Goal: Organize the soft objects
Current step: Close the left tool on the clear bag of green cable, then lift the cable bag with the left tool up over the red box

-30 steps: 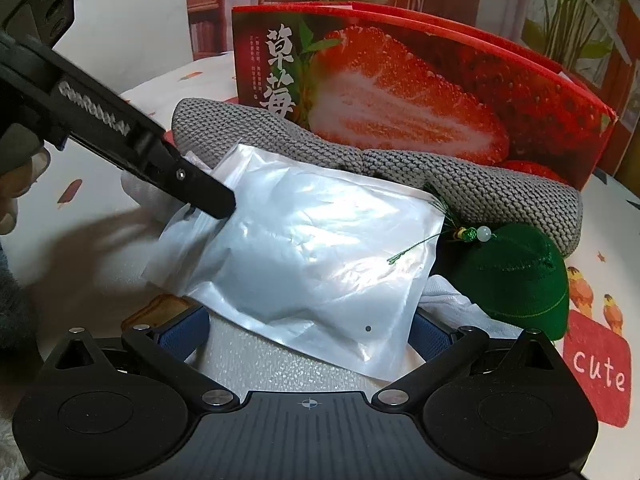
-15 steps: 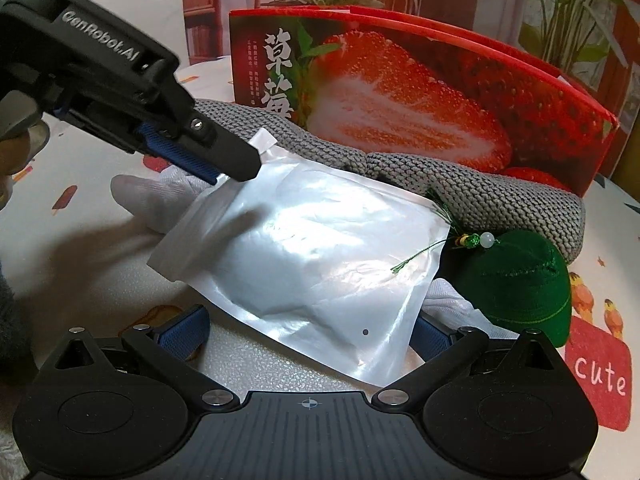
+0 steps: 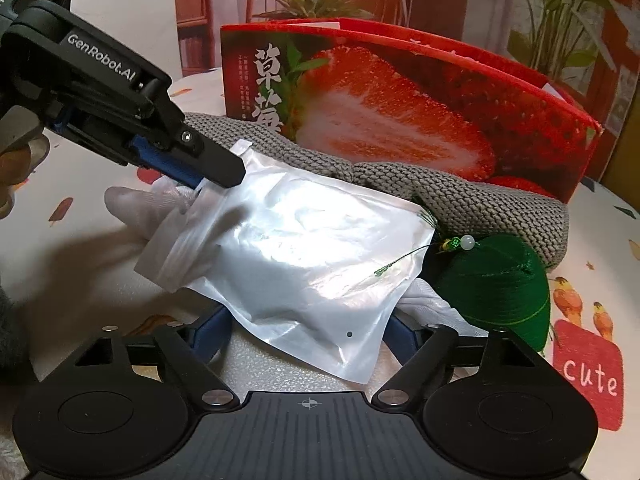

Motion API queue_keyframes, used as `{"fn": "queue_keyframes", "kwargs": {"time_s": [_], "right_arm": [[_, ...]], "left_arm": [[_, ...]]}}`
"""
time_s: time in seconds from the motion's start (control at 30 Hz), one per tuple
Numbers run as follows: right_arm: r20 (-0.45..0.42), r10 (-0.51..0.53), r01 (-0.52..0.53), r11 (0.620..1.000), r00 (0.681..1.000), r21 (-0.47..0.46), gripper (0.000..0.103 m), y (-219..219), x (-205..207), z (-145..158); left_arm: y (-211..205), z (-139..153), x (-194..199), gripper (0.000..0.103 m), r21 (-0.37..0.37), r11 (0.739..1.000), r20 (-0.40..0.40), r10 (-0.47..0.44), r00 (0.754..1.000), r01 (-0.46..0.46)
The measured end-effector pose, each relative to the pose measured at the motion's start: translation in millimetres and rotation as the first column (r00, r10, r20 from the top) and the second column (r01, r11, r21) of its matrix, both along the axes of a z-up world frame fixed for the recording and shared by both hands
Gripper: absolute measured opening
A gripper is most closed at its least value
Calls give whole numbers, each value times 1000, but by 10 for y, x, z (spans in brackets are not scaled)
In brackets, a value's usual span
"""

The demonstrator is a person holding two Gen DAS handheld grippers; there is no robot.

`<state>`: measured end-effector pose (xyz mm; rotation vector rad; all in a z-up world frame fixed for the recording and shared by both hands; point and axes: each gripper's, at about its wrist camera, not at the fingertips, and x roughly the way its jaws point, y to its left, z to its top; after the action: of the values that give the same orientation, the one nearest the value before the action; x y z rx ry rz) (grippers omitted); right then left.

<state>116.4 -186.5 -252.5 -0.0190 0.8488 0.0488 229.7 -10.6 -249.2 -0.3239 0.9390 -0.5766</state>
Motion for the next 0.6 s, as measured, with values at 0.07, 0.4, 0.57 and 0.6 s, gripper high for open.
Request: {"fn": "queue_keyframes", "kwargs": {"time_s": [0.07, 0.4, 0.57, 0.6], "right_arm": [[-1, -4, 4, 1000, 1000, -6, 74, 13, -10, 34], [110, -24, 22, 1000, 994, 21, 74, -25, -94, 377], [142, -24, 23, 1000, 990, 11, 72, -62, -49, 497], [148, -33, 34, 999, 988, -1, 68, -68, -38, 523]], "left_arm": [[-10, -4, -11, 32, 26, 1000, 8, -4, 1000, 4], [139, 109, -75, 32, 16, 1000, 57, 15, 998, -16], [285, 258, -152, 33, 23, 999, 125, 33, 992, -36], [326, 295, -159, 35, 24, 999, 147, 36, 988, -40]]}}
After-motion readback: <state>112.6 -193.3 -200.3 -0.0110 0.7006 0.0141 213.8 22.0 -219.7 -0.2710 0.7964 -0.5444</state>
